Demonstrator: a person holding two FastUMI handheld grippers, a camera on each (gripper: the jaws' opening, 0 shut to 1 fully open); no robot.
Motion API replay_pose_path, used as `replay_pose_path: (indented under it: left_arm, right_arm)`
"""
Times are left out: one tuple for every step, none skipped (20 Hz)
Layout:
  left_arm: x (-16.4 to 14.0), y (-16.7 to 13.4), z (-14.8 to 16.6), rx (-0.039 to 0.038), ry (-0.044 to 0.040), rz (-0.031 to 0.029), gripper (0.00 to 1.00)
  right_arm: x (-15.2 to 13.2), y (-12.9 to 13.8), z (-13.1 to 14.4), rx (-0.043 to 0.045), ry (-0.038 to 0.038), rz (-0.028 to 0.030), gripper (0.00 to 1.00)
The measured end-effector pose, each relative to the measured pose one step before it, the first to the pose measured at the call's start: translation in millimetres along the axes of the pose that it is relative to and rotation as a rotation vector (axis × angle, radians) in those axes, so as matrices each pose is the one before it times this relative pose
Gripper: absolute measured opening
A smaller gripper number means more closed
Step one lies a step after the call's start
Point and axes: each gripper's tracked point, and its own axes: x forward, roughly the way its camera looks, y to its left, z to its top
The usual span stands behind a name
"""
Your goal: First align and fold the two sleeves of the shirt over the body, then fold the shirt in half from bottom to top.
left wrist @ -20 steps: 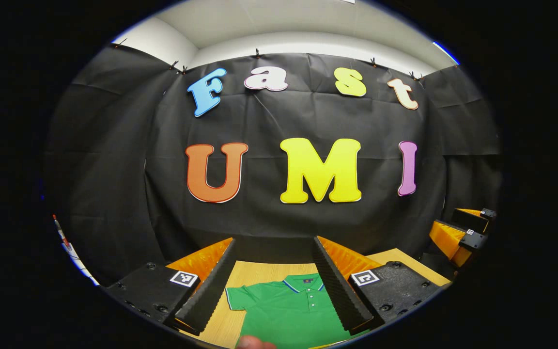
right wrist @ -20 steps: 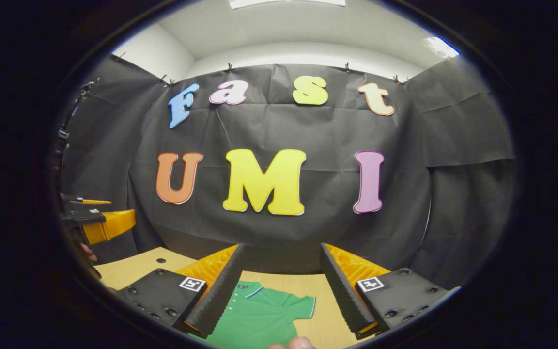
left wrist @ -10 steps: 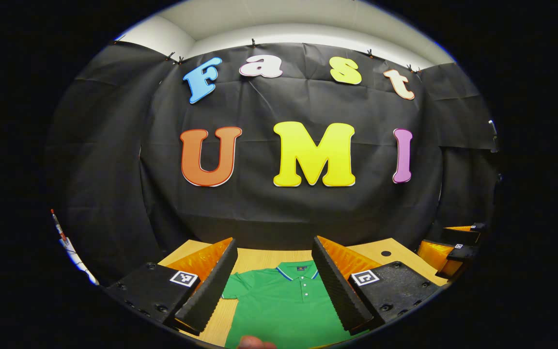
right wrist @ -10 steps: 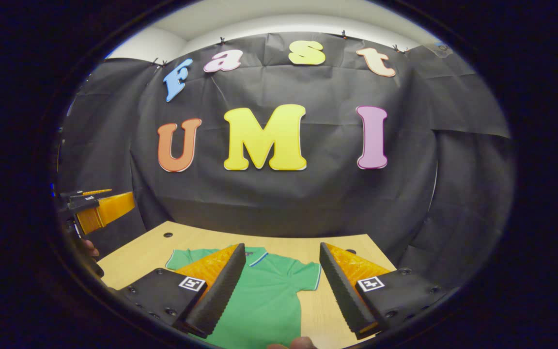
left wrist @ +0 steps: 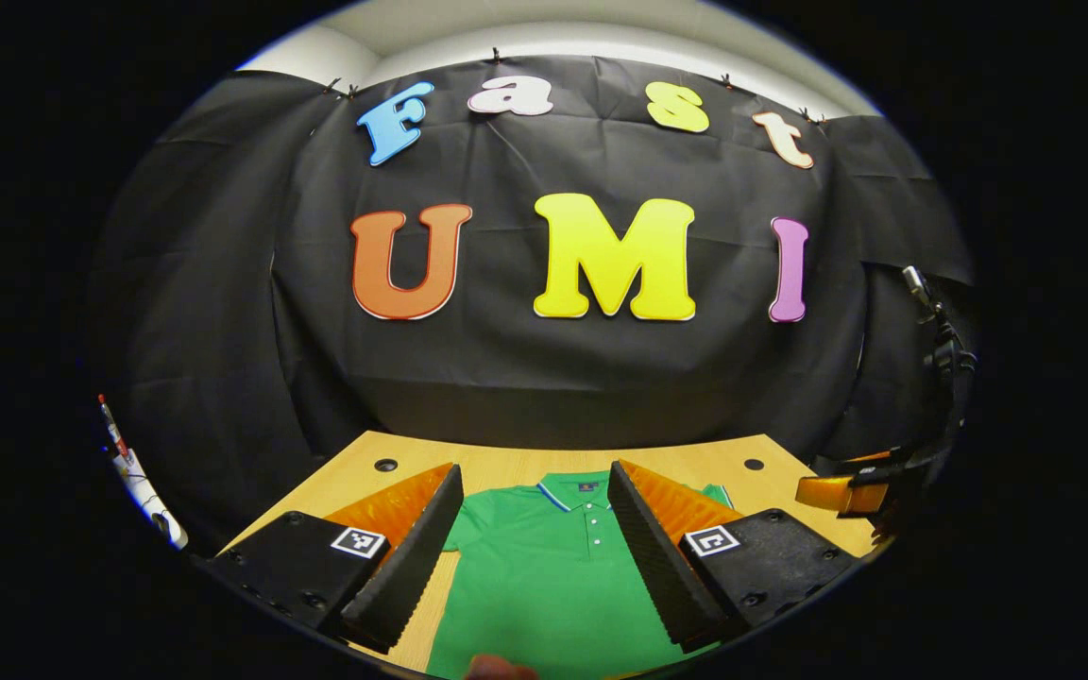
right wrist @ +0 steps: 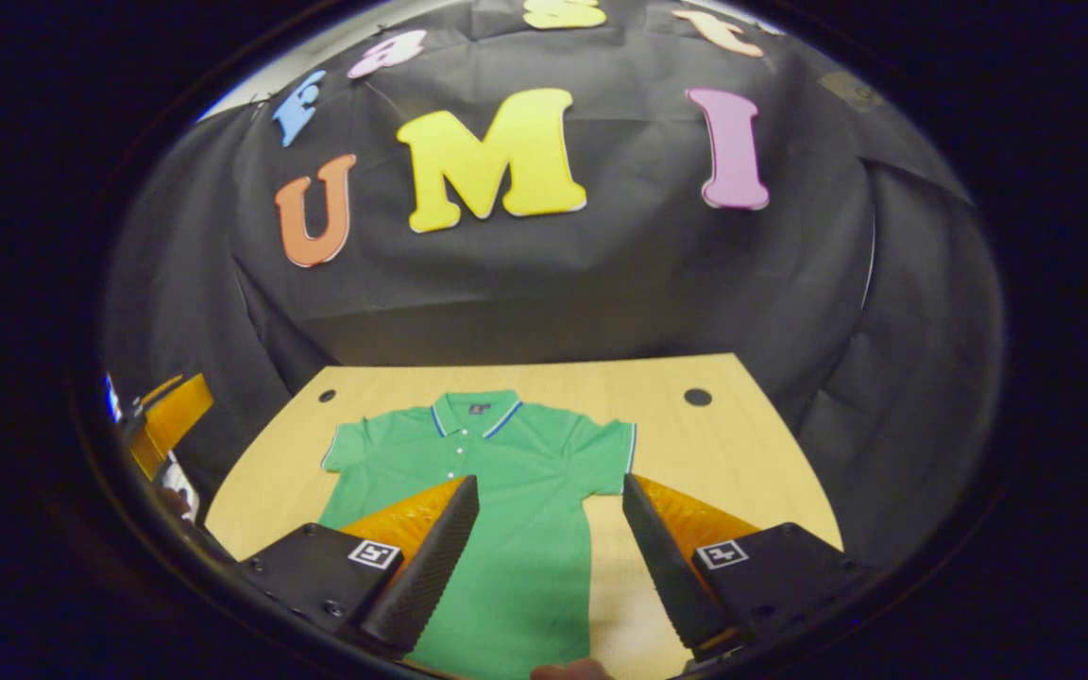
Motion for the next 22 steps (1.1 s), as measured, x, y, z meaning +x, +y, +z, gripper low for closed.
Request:
replay_pose_path:
  left_arm:
    - [-0.15,2.17,-4.53,-0.00600,0.01688,0.00325,0.99]
    - [1.32,1.03,-4.22,-0.00851,0.01642,0.00456,0.99]
    - [0.74,2.15,-4.26,-0.01079,0.01265,0.00369,0.99]
    - [0.21,1.85,-2.36,-0.01095,0.01123,0.00445,0.99]
    - [-0.18,2.12,-2.60,-0.00675,0.00927,0.00460,0.99]
    - [0.54,1.78,-2.21,-0.00135,0.01195,0.00586,0.99]
    - [0.36,1.74,-2.73,0.00060,0.01072,0.00491,0.99]
    - [0.46,1.77,-1.71,0.00107,0.00595,0.00282,0.99]
    - [-0.13,1.59,-2.17,0.00292,0.00663,0.00390,0.99]
    - [0.79,1.58,-1.26,0.00412,0.00444,0.00518,0.99]
    - [-0.12,2.94,-1.73,0.00353,0.00780,0.00736,0.99]
    - [-0.29,2.70,-2.72,0.00022,0.00822,0.00650,0.99]
    - [1.05,1.99,-3.12,-0.00156,0.01095,0.00716,0.99]
    - [1.15,2.24,-2.29,-0.00152,0.00893,0.00965,0.99]
    - [-1.27,3.02,-2.82,0.00036,0.00767,0.01089,0.99]
    - [-0.34,2.41,-2.07,0.00444,0.00508,0.01060,0.99]
    - [-1.24,3.45,-3.27,0.00391,0.00714,0.01508,0.99]
    - [-0.65,3.85,-3.53,-0.00593,0.00891,0.01335,0.99]
    - [-1.28,0.91,-3.41,-0.01463,0.01045,0.00505,1.00]
    - [0.42,-0.30,-3.65,-0.01556,0.01355,0.00162,1.00]
    - [-1.61,-0.32,-2.08,-0.00973,0.01106,0.00279,0.99]
    - [-0.71,1.06,-1.69,-0.00103,0.00490,0.00771,0.99]
  right_arm:
    - [10.77,-6.40,1.74,0.02291,0.04678,-0.00884,0.98]
    - [11.47,-5.19,1.24,0.02589,0.04451,-0.00718,1.00]
    - [14.79,-6.15,2.23,0.02115,0.03999,-0.01089,0.98]
    - [14.37,-8.20,3.27,0.01559,0.03566,-0.02100,0.99]
    - [15.16,-6.03,0.90,0.00757,0.03453,-0.00806,0.94]
    - [14.25,-3.92,0.53,0.01353,0.04138,-0.00282,1.00]
    - [15.03,-2.98,1.55,0.02562,0.04435,-0.00248,1.00]
    - [13.59,-3.83,0.49,0.02348,0.04514,-0.00653,1.00]
    - [17.50,-1.74,-0.29,0.01781,0.03813,-0.00665,1.00]
    - [14.59,-2.83,2.05,0.00409,0.03115,-0.00847,1.00]
    - [12.06,-3.54,2.18,-0.00033,0.02537,-0.00884,1.00]
    - [13.36,-5.00,2.77,0.00163,0.02364,-0.01754,1.00]
    - [13.32,-2.16,2.70,0.00787,0.02253,-0.01064,1.00]
    - [12.93,-1.45,4.30,0.00739,0.01975,-0.00425,1.00]
    - [12.49,-5.25,3.14,-0.00252,0.01952,-0.02664,1.00]
    - [10.62,-2.76,5.35,-0.00530,0.01188,-0.01195,1.00]
    - [8.73,-0.06,4.96,0.00560,0.01265,-0.00347,1.00]
    - [6.75,0.86,4.94,0.01532,0.01198,-0.00214,0.99]
    - [7.68,-0.20,1.71,0.01321,0.01540,-0.00769,0.99]
    - [6.36,0.99,0.41,0.00596,0.02056,-0.00373,0.99]
    - [6.17,-0.04,-1.62,0.00162,0.02266,-0.00573,1.00]
    - [3.76,0.45,-2.49,0.00172,0.02358,-0.00574,0.99]
